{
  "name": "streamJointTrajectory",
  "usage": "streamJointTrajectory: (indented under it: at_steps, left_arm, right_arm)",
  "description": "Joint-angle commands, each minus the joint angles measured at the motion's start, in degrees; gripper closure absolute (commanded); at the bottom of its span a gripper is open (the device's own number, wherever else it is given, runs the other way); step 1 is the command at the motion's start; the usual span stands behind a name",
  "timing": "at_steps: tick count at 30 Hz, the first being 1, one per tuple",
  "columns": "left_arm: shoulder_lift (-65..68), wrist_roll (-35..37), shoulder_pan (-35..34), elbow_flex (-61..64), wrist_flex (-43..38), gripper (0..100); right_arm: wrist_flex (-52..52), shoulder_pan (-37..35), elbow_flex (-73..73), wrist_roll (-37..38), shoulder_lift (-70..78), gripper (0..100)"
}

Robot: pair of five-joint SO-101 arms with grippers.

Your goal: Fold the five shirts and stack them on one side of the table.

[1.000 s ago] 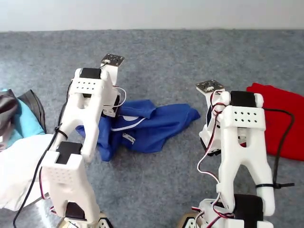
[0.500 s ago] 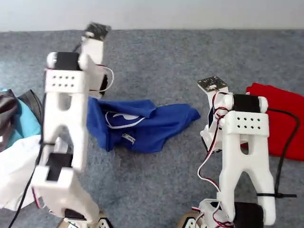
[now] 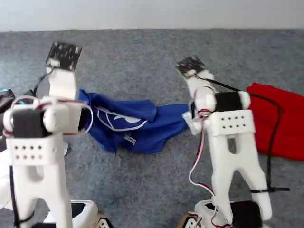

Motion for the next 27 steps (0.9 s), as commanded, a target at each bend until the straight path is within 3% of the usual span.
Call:
streamJointTrajectory:
  at_steps: [1, 4, 11, 27]
  left_arm:
    - [-4.8, -0.4, -0.9, 5.8, -1.7, 99]
    - [-7.3, -0.4, -0.9, 9.2, -2.2, 99]
    - [-10.7, -0.4, -0.9, 13.8, -2.2, 99]
    - [-10.9, -0.2, -0.6, 14.0, -2.2, 99]
  right_arm:
    - [-5.3, -5.2, -2.4, -0.2, 4.3, 93.6]
    - [-5.8, -8.8, -4.4, -0.2, 10.3, 93.0]
    - [-5.3, -13.4, -19.3, -0.4, 23.9, 79.3]
    - [11.6, -19.6, -53.1, -0.4, 52.5, 79.1]
